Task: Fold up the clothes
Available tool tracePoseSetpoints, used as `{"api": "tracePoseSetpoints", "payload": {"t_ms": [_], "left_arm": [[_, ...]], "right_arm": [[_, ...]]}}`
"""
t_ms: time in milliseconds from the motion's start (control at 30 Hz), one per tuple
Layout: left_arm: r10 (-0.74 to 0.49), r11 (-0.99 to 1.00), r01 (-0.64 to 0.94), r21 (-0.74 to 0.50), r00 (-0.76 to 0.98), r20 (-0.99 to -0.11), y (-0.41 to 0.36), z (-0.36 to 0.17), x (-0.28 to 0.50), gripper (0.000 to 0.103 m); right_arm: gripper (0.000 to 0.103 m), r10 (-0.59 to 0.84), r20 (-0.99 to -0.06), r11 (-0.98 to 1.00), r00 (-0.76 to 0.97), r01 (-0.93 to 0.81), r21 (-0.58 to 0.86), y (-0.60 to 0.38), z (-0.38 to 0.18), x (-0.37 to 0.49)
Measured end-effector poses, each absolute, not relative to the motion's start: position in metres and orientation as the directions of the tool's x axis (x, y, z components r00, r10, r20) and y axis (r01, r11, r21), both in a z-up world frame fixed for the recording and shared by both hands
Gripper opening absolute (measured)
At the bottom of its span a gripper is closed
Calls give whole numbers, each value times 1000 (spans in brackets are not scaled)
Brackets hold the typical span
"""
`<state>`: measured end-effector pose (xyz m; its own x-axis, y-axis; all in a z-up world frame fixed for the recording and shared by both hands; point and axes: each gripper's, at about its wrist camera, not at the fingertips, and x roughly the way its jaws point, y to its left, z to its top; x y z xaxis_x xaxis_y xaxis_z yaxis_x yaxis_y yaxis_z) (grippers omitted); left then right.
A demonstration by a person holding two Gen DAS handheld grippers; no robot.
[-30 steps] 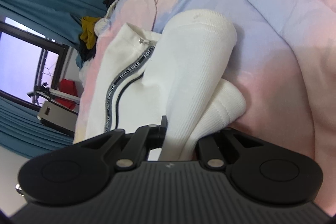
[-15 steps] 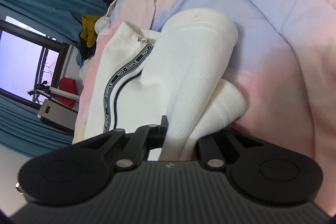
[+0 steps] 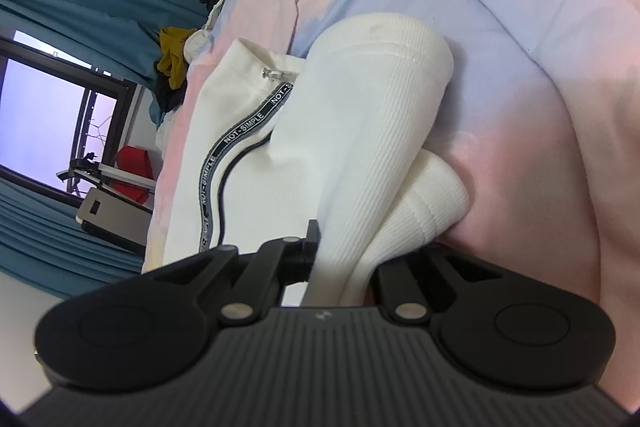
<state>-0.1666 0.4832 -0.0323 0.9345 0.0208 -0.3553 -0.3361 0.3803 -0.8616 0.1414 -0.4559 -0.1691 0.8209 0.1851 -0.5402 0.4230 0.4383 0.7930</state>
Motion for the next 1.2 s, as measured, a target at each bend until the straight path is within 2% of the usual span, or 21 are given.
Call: {"api": "tracePoseSetpoints", "payload": {"t_ms": [233,433,633,767,867,933,1200], "left_arm": [[8,600,-330,-729,913,-408,424,34,-111,102],[-58,778,-254,-575,882,-468,333,60,-27,102],[-147,843,-179,-507,830,-538,242,34,53,102],[-114,903,-148,-404,823,-557,187,10,96,102],[-95,933,-138,-334,799,-594,158,-13,114,101],[-84,950,-127,-286,776,-625,142,-28,125,99],[-30,988,-81,-133,741,-671,118,-58,135,99]], "right_arm": [[10,204,-544,456,814,412,788,-459,-171,146],[10,205,-534,478,821,392,786,-458,-168,143],[10,158,-552,586,819,372,720,-449,-154,145],[10,115,-563,633,818,377,676,-442,-142,144],[10,69,-563,699,823,363,616,-432,-127,147],[10,63,-556,684,829,369,629,-434,-124,148],[10,38,-531,704,846,355,615,-430,-116,153]]}}
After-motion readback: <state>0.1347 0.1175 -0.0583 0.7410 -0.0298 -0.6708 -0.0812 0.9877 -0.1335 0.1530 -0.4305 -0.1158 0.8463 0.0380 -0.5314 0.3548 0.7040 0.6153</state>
